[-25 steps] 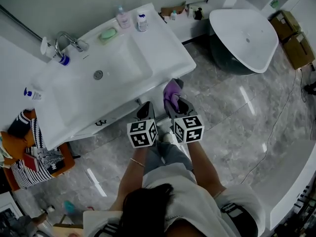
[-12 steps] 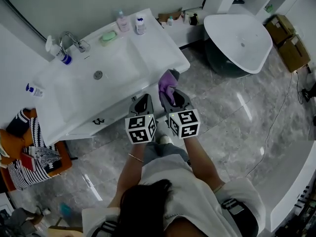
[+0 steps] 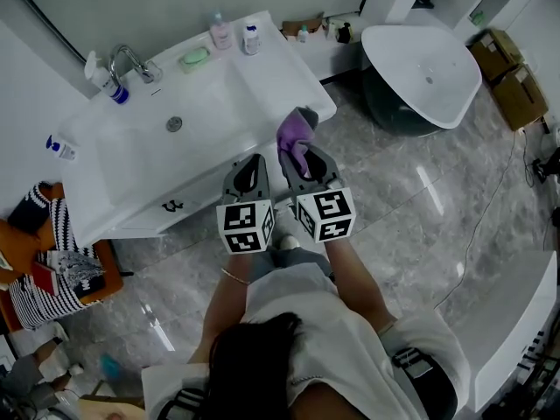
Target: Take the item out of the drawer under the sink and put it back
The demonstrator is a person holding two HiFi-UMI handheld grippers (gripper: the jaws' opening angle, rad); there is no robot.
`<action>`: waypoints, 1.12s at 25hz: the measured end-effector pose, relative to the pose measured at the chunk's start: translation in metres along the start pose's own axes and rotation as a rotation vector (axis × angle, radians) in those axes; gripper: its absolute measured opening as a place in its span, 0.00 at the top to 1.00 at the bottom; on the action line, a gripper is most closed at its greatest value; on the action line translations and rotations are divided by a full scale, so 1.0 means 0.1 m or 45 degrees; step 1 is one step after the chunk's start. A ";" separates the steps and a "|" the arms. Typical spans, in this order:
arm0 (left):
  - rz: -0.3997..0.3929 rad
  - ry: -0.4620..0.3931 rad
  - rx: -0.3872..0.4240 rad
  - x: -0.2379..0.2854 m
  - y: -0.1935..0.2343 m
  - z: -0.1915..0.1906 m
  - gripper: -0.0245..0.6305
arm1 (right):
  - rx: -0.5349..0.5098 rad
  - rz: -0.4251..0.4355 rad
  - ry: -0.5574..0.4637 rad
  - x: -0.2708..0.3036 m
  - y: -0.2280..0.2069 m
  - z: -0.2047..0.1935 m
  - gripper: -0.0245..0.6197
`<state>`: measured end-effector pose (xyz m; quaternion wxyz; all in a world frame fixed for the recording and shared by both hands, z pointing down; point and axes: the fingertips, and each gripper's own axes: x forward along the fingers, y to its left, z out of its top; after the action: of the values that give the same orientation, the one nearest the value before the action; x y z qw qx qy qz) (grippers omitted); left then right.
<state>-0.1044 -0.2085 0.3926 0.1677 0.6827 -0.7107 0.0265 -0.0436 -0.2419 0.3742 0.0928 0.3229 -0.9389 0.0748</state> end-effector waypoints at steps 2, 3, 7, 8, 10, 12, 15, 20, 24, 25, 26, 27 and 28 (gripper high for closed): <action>-0.001 0.000 0.003 -0.01 0.00 0.00 0.96 | -0.009 -0.006 -0.005 -0.01 0.01 0.02 0.76; -0.003 0.001 0.004 -0.01 -0.01 0.00 0.96 | -0.013 -0.009 -0.003 -0.01 0.01 0.03 0.76; -0.018 -0.009 0.005 -0.03 -0.03 0.02 0.96 | -0.020 -0.024 0.008 -0.02 0.01 0.01 0.76; -0.021 -0.015 0.006 -0.03 -0.04 0.03 0.96 | -0.022 -0.027 0.011 -0.02 0.01 0.00 0.76; -0.025 -0.025 0.008 -0.03 -0.04 0.07 0.96 | -0.029 -0.030 0.016 -0.01 0.02 0.00 0.76; -0.030 -0.031 0.009 -0.02 -0.04 0.09 0.96 | -0.039 -0.039 0.020 -0.01 0.02 0.00 0.76; -0.038 -0.030 0.011 -0.02 -0.03 0.09 0.96 | -0.050 -0.050 0.021 -0.01 0.03 0.00 0.76; -0.047 -0.022 0.010 -0.01 -0.02 0.05 0.96 | -0.060 -0.057 0.035 0.01 0.05 -0.05 0.76; -0.049 -0.019 0.007 0.00 0.02 0.03 0.96 | -0.062 -0.066 0.047 0.05 0.06 -0.07 0.76; -0.049 -0.017 0.007 0.00 0.03 0.03 0.96 | -0.056 -0.067 0.049 0.06 0.06 -0.07 0.76; -0.049 -0.015 0.006 0.00 0.03 0.03 0.96 | -0.050 -0.067 0.047 0.06 0.06 -0.06 0.76; -0.049 -0.015 0.006 0.01 0.04 0.03 0.96 | -0.049 -0.068 0.046 0.07 0.06 -0.05 0.76; -0.049 -0.016 0.004 0.01 0.05 0.03 0.96 | -0.053 -0.069 0.046 0.07 0.06 -0.05 0.76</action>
<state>-0.1100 -0.2099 0.3907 0.1625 0.6966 -0.6985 0.0203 -0.0521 -0.2407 0.3806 0.1186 0.3449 -0.9293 0.0588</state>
